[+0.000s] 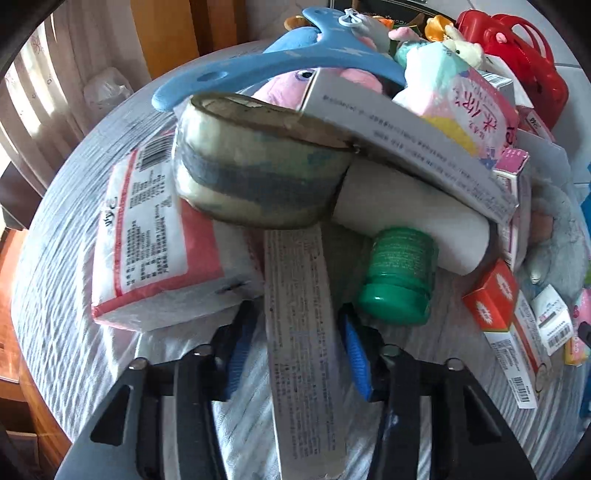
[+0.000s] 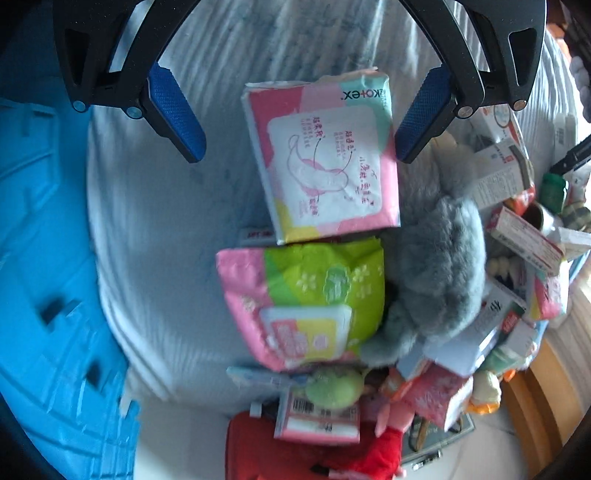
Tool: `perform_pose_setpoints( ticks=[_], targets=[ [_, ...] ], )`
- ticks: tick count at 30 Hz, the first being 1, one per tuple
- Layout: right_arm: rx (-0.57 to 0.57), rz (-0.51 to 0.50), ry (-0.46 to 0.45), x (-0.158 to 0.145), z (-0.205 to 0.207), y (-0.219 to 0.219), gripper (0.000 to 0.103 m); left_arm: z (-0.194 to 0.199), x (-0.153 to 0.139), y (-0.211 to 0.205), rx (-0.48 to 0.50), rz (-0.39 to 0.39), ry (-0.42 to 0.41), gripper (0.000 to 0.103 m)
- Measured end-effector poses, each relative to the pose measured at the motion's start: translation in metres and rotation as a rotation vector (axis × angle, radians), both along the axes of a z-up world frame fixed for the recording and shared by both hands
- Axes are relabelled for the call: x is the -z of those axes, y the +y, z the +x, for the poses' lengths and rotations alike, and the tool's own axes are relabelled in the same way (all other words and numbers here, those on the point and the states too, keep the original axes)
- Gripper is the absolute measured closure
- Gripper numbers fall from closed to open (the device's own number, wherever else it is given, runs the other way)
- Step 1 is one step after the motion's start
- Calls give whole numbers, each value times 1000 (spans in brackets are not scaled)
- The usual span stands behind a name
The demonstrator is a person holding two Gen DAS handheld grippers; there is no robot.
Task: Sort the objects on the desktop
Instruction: 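Grasp long white box with left tool while right tool grasps pink Kotex pack, then carry white box and Kotex pack with both tools and release into blue crate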
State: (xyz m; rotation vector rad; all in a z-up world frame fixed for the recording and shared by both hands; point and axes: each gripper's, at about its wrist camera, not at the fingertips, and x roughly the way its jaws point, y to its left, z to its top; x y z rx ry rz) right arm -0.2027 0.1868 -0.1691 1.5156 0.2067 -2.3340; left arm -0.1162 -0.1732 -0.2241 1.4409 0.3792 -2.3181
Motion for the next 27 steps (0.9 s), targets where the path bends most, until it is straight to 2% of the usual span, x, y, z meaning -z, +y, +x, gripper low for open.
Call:
perform_pose_setpoints(
  ticks=[3,4,5,6,8,16,18,21,27],
  targets=[
    [-12,19,0,2,5,-4,0,7,-2,5,11,2,-4,71],
    [-13,23,8,0,8,-5,5,11,-3,7,10,2,-1,71],
    [-16,26,18,-3,11,-5,21,16,-5,10,10,-1,4,71],
    [-23,24,26,-6,15,-6,28,21,-8,12,13,-4,13,71],
    [-35,29,43,-12,21,-8,34,32,-18,20,21,-16,38,71],
    [-91,-19,128,-48,52,-7,35,70,-80,57,47,-75,177,71],
    [-102,-36,161,-62,57,-7,35,62,-93,52,56,-83,210,71],
    [-116,-65,223,-88,69,-5,35,54,-117,47,74,-98,254,71],
    [-139,-121,403,-155,97,0,35,52,-156,82,146,-130,348,71]
  ],
)
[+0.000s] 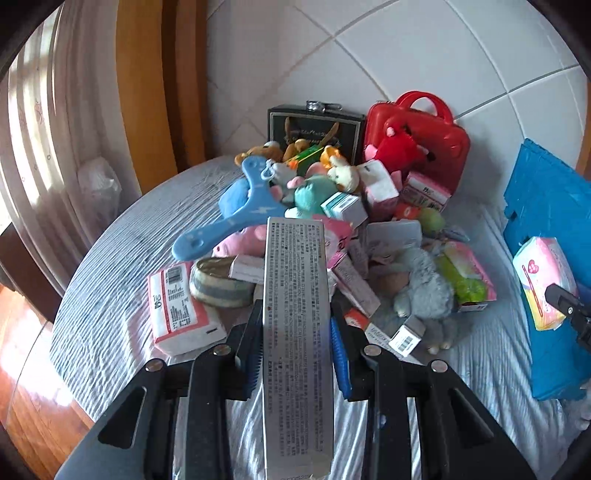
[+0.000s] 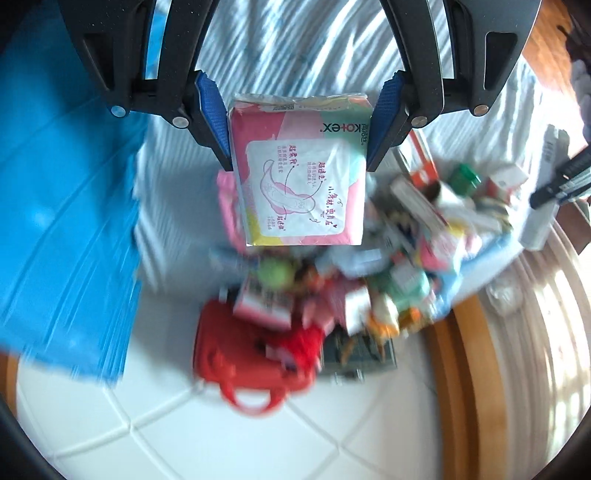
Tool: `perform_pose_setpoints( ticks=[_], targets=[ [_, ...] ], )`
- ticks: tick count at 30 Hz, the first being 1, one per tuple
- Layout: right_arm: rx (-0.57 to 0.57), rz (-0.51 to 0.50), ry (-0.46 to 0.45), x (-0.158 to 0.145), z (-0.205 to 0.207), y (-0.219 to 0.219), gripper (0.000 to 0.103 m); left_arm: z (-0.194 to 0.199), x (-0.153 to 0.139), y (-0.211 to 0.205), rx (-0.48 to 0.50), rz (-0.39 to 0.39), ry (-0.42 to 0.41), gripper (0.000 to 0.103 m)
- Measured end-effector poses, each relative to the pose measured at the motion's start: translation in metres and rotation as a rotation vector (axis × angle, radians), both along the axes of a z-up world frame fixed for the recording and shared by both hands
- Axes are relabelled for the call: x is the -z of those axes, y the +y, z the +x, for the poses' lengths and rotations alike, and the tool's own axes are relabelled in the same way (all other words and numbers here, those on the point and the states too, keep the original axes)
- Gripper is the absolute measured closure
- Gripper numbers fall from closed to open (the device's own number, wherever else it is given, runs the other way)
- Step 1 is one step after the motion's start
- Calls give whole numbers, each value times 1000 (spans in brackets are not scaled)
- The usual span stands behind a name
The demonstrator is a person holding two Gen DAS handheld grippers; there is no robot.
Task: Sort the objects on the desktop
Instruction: 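Carry white box and Kotex pack with both tools and release into blue crate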
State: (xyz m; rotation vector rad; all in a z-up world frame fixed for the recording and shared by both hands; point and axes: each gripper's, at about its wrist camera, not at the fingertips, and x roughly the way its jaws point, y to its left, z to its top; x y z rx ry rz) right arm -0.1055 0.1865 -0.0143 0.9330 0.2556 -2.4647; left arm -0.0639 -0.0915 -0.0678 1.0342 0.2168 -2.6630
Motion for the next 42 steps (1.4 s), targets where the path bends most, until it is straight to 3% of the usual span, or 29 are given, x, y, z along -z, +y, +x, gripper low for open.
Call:
perform_pose_setpoints(
  ticks=[7,16,26,35,42],
  targets=[
    [22,-108,225,-80,39,28,35,1,-59,56,139,-41,131,71],
    [164,-158,371,-131,53,89,35,-15,-111,148,355,-57,248,71],
    [400,-119,455,-156,50,179,35,-32,-152,252,549,-60,340,71],
    [587,-75,461,-153,34,270,35,-54,-180,344,669,-54,377,71],
    [683,-45,433,-143,12,321,35,-72,-181,411,729,-46,323,71]
  ],
)
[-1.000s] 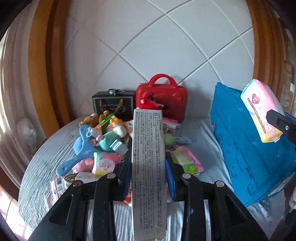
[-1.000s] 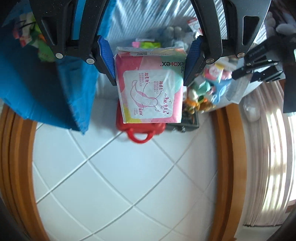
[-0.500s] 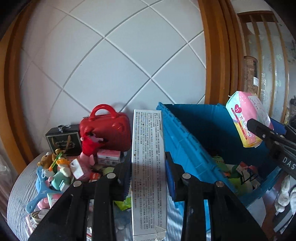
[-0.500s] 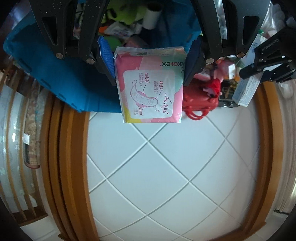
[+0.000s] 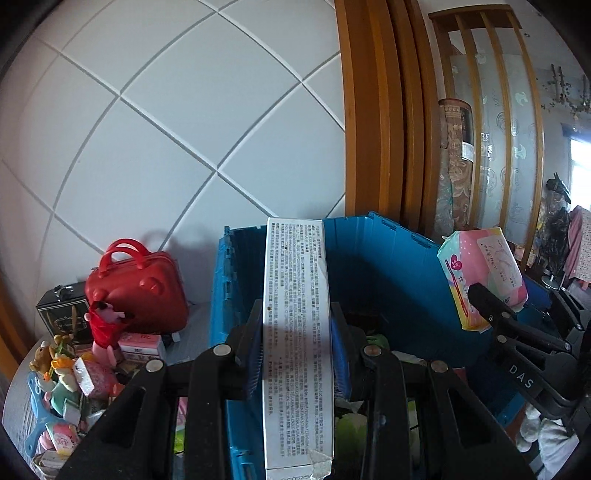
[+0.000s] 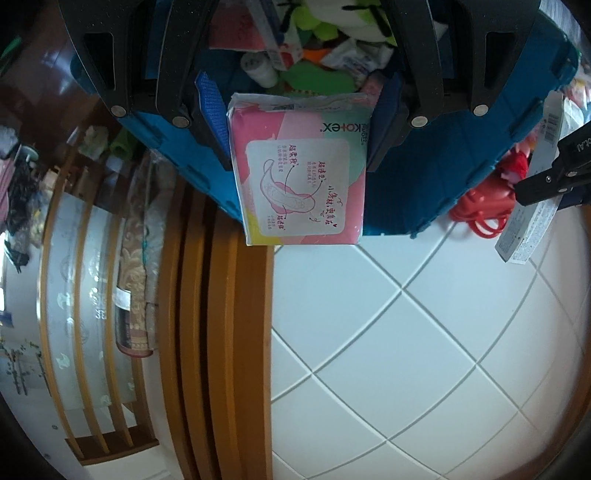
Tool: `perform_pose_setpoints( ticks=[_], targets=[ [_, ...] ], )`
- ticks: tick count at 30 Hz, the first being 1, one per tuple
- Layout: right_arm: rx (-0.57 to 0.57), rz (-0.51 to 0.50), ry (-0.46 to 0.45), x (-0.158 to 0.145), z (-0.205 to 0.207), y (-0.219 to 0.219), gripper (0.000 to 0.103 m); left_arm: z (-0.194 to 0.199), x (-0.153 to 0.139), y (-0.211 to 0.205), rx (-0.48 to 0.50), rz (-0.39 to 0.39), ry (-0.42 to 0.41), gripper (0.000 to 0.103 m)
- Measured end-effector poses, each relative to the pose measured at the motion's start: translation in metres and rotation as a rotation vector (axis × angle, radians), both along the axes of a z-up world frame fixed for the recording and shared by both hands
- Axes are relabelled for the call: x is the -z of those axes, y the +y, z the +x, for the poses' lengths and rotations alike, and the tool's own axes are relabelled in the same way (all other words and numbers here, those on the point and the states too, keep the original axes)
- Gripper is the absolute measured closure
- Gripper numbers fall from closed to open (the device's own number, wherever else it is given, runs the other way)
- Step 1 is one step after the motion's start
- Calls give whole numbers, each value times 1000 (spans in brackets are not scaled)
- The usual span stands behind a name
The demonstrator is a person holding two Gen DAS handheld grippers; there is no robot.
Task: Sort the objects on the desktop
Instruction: 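Carry white box and Kotex pack with both tools and release into blue crate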
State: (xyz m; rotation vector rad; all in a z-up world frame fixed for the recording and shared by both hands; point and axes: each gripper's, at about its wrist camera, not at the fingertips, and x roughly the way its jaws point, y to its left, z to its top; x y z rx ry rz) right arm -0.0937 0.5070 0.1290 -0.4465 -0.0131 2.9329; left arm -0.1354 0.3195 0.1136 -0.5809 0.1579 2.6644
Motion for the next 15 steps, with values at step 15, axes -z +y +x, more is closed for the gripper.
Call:
perform_pose_setpoints(
  ticks=[15],
  targets=[
    [57,5,-127,18,-25,35,35,-27,24,47,-18,-106,-125,70]
  ],
)
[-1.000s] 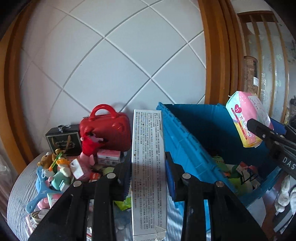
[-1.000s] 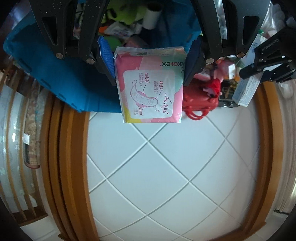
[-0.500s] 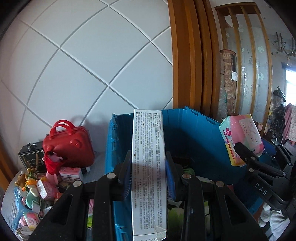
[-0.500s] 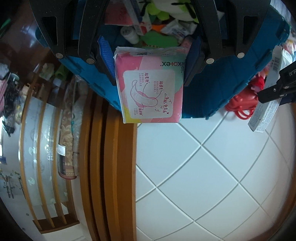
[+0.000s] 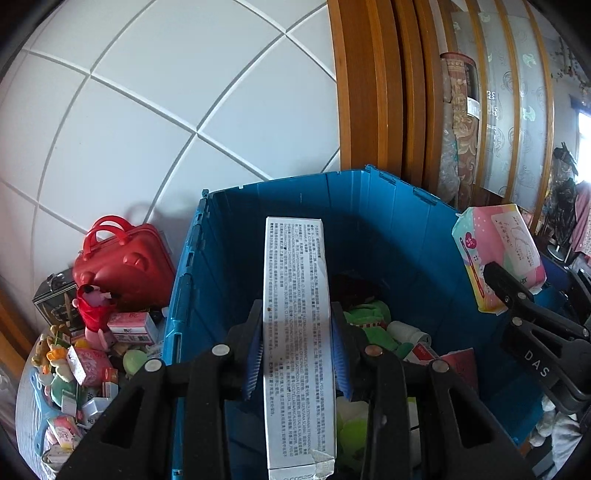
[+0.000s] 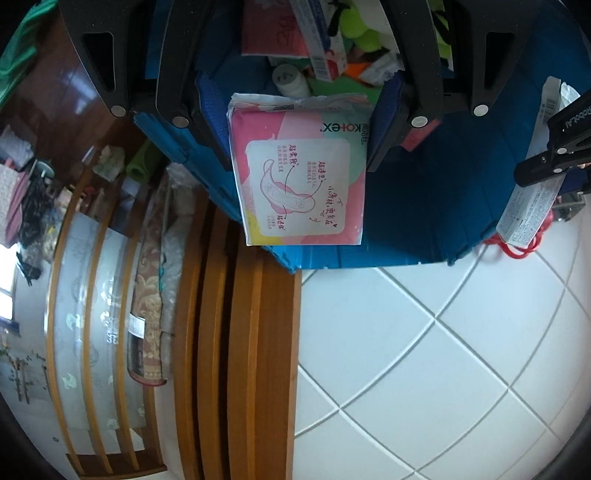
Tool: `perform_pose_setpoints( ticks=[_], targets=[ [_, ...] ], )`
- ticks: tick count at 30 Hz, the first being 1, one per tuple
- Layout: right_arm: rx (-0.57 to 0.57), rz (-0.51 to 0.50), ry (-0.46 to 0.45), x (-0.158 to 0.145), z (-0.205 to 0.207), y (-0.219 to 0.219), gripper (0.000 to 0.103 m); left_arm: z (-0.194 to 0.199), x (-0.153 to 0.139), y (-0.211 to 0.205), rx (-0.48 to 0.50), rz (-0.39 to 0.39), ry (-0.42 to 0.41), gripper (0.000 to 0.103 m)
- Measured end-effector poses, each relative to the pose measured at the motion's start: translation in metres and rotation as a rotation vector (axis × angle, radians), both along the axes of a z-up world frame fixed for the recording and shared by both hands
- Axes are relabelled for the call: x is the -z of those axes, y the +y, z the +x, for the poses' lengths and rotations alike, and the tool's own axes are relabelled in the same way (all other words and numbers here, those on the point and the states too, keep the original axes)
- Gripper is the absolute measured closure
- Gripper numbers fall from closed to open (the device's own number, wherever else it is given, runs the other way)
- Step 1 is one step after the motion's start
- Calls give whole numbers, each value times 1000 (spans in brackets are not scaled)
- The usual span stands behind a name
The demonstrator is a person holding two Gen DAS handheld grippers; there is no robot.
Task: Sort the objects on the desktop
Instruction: 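Carry white box and Kotex pack with both tools and release into blue crate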
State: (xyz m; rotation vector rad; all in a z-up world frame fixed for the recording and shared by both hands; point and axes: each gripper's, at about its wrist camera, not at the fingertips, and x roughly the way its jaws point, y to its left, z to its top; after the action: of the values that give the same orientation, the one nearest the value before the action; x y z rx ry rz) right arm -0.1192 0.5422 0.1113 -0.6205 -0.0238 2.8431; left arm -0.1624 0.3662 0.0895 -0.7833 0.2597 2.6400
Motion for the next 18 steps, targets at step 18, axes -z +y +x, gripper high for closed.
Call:
perform_pose_setpoints(
  ticks=[18],
  targets=[
    [57,38,16,1,0,-7,13,7,1,-1,17,-23,26,36]
  ],
)
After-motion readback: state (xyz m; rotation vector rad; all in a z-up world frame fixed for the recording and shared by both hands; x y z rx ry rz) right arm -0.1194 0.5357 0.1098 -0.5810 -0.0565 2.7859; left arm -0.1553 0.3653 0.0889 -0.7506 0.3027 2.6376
